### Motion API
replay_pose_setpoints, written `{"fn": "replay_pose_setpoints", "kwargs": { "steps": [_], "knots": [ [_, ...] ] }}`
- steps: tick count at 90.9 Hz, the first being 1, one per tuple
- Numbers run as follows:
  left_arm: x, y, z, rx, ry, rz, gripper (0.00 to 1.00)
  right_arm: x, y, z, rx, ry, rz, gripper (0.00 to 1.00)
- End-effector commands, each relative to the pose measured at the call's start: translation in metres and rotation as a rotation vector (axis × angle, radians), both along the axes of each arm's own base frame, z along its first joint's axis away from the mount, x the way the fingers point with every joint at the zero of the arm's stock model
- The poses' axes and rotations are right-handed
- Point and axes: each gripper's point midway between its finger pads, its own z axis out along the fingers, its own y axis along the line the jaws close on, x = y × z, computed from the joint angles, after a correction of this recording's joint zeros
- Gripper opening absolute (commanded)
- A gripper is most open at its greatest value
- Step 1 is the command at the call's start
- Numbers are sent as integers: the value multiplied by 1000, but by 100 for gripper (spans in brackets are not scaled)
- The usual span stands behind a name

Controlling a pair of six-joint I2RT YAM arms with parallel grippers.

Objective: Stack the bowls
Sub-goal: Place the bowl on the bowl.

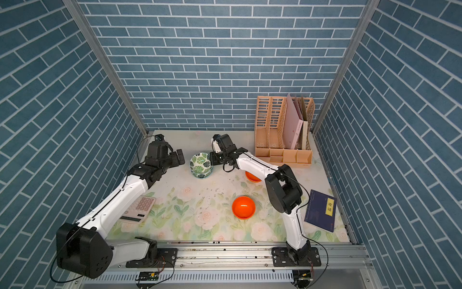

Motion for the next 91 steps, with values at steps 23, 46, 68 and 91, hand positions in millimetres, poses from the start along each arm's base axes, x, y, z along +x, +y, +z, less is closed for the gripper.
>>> {"fn": "replay_pose_setpoints", "kwargs": {
  "steps": [23, 46, 68, 91],
  "knots": [
    [2, -2, -2, 4, -2, -2, 100, 15, 8, -5, 19, 23, -4, 0],
    [1, -8, -8, 7, 14, -21, 100, 17, 12, -13, 10, 37, 0, 0],
    [1, -10, -8, 10, 13, -21, 99, 19, 14, -25, -5, 56, 2, 0],
    [1, -9, -8, 13, 12, -18, 100, 19, 15, -31, -19, 74, 6, 0]
  ]
}}
